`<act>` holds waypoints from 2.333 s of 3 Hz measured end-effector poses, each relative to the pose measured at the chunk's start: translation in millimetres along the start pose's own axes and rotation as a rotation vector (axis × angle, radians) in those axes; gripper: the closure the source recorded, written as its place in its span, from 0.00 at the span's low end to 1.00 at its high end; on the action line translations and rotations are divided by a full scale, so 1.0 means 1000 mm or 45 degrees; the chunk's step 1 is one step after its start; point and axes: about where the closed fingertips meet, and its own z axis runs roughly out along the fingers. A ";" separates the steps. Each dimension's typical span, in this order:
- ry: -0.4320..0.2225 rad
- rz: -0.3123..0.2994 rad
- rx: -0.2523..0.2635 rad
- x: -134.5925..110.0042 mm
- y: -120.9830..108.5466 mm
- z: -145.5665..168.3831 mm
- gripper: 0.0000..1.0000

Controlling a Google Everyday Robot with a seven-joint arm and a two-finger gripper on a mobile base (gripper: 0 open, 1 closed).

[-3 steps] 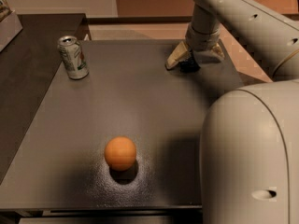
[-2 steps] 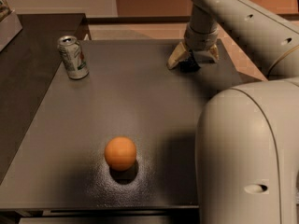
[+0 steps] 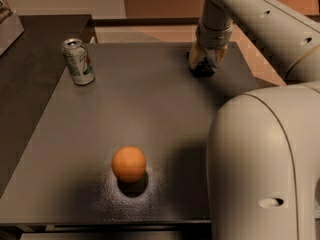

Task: Move rxbar blueberry near orange

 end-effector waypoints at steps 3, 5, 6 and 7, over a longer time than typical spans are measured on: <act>-0.044 -0.063 -0.007 0.005 0.005 -0.018 1.00; -0.247 -0.435 -0.097 0.068 0.042 -0.072 1.00; -0.262 -0.589 -0.152 0.104 0.059 -0.082 1.00; -0.267 -0.731 -0.212 0.138 0.077 -0.092 1.00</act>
Offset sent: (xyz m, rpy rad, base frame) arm -0.0361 0.0154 0.0383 -0.0040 -0.1404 0.1390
